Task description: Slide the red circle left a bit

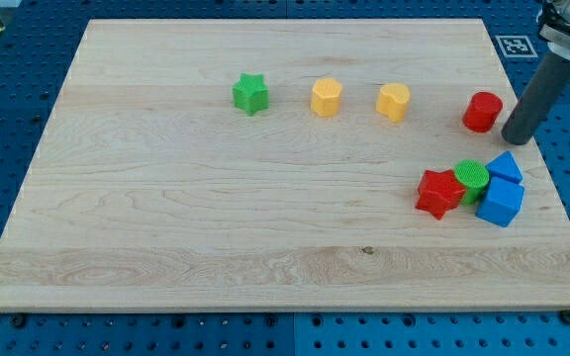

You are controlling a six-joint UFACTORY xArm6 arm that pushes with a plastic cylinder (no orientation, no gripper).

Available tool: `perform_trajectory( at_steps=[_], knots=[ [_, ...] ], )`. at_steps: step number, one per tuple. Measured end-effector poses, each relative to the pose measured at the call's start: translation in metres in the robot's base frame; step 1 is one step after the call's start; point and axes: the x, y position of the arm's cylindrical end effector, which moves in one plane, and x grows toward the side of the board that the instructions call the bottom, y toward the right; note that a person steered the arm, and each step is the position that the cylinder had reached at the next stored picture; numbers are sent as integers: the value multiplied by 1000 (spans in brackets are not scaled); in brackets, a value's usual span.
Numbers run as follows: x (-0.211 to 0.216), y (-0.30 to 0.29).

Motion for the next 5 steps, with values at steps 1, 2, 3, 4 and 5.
perform_trajectory(
  at_steps=[1,2,3,4,5],
  knots=[
    [-14,-13],
    [-22,-20],
    [-29,-23],
    [-30,-23],
    [-23,-27]
  ],
)
